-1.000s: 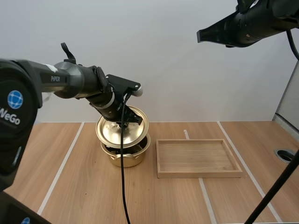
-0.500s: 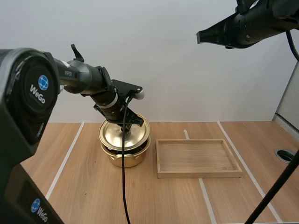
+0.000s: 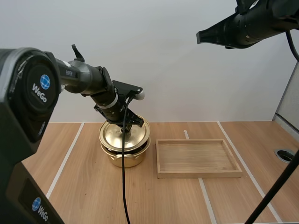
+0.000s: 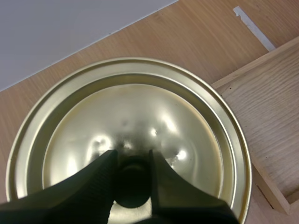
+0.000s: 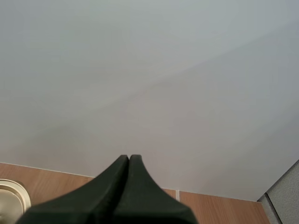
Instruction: Open the pot, put the grape inside, and close it
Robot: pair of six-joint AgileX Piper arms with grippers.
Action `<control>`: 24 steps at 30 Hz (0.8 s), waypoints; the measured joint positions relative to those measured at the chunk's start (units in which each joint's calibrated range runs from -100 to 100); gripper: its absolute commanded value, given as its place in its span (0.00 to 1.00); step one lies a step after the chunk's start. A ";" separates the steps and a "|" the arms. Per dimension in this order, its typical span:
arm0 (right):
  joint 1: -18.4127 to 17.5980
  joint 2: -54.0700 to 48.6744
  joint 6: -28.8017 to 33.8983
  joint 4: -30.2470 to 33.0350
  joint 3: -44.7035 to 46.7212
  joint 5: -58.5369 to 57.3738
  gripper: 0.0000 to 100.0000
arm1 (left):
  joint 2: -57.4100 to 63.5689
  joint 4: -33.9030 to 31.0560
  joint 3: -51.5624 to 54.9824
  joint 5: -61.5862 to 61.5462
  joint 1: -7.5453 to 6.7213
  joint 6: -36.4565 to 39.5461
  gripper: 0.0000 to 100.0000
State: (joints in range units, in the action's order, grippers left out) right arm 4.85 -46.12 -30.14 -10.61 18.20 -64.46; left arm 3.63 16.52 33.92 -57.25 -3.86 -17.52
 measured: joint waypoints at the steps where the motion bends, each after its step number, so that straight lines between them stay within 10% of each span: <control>1: 0.00 0.00 0.00 0.00 0.00 0.00 0.00 | 0.00 -0.12 0.00 0.00 0.00 0.00 0.00; 24: 0.00 0.00 0.00 -0.09 0.00 -0.73 0.00 | -4.42 -0.55 -2.09 -5.03 0.00 0.00 0.00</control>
State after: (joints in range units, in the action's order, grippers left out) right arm 4.85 -46.12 -30.14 -10.69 18.20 -65.19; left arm -0.79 15.97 31.82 -62.28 -3.86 -17.52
